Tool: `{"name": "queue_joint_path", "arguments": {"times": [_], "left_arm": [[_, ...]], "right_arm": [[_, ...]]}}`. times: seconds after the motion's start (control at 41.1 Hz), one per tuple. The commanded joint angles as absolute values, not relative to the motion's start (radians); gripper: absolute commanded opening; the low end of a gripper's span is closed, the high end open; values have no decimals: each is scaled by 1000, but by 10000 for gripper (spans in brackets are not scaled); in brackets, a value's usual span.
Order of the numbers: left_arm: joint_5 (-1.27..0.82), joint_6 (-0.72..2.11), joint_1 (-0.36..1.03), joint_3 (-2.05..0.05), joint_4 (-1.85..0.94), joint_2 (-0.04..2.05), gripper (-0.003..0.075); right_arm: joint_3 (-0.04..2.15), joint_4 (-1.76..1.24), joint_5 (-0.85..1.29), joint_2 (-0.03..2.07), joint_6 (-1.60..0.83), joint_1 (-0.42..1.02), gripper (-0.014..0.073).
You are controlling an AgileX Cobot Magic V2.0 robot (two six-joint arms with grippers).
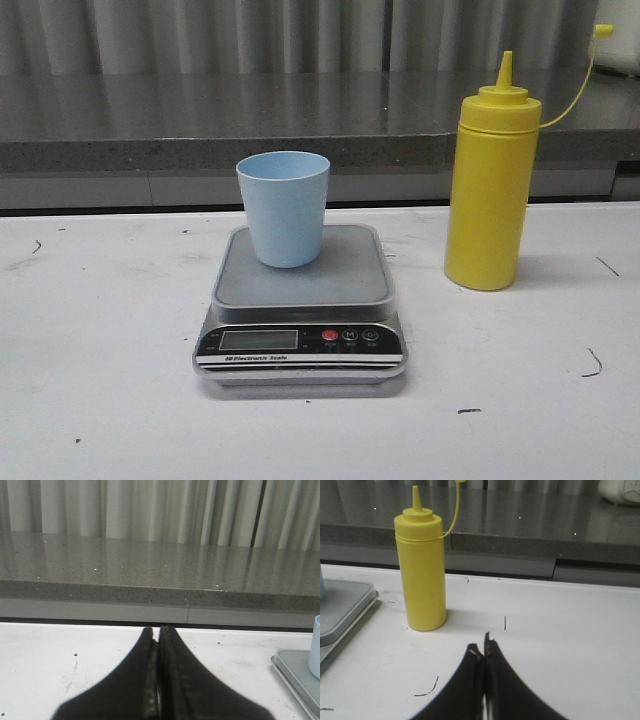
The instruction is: Pour seasoning into cup on scale with both arms
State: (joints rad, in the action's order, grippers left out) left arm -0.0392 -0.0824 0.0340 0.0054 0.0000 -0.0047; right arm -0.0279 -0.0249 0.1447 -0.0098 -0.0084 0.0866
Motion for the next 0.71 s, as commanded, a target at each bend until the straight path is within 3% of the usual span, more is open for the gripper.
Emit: {"name": "queue_joint_path", "arguments": {"times": [0.0,0.682], "left_arm": [[47,-92,33,29,-8,-22,-20],[47,-92,33,29,-8,-22,-20]], "right_arm": [[-20,-26,45,-26,-9,85,-118],[-21,48,8,-26,62,84,-118]]}}
